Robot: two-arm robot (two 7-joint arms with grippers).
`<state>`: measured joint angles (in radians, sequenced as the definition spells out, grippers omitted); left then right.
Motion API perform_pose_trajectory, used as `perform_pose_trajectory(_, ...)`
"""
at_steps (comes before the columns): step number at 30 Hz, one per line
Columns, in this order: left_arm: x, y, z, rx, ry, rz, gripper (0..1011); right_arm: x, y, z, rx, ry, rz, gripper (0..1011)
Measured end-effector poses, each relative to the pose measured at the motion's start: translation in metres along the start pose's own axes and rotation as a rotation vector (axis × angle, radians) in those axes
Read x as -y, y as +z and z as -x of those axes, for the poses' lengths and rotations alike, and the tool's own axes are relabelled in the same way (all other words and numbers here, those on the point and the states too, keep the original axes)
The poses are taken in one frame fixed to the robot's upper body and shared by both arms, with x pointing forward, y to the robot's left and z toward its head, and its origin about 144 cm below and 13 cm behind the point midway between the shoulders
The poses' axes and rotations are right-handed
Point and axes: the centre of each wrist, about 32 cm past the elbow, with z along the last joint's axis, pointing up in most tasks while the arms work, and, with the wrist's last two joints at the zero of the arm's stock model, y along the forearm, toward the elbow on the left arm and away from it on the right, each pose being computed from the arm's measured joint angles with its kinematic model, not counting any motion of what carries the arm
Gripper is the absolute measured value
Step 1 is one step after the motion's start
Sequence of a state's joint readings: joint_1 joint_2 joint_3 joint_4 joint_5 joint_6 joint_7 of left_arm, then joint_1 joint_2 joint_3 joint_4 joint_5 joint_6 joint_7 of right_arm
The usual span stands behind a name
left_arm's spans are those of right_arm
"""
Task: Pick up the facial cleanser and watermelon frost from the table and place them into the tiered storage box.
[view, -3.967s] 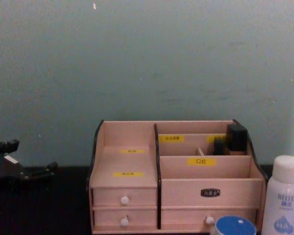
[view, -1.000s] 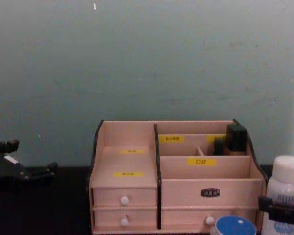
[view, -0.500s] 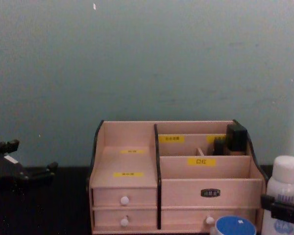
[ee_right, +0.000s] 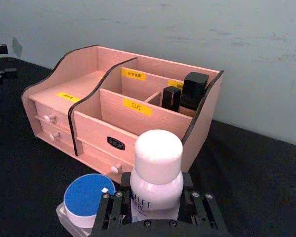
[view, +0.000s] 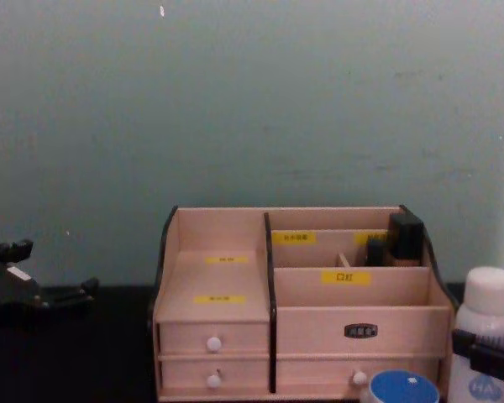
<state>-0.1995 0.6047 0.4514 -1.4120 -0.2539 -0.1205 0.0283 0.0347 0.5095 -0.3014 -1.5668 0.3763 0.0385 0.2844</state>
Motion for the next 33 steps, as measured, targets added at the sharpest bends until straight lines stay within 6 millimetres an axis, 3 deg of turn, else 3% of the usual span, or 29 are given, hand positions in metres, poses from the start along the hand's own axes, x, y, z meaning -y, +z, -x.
perform_pose_trajectory(11,0.0,0.0,0.0,0.0,0.0,0.0,1001,0.015,0.011,-0.004,-0.019,0.022,-0.033,590)
perform_pose_trajectory(21,0.0,0.0,0.0,0.0,0.0,0.0,1001,0.034,0.046,-0.012,-0.074,0.097,-0.097,590)
perform_pose_trajectory(28,0.0,0.0,0.0,0.0,0.0,0.0,1001,0.025,0.066,-0.016,-0.068,0.12,-0.149,590)
perform_pose_trajectory(33,0.0,0.0,0.0,0.0,0.0,0.0,1001,0.005,0.08,-0.018,-0.059,0.133,-0.177,590)
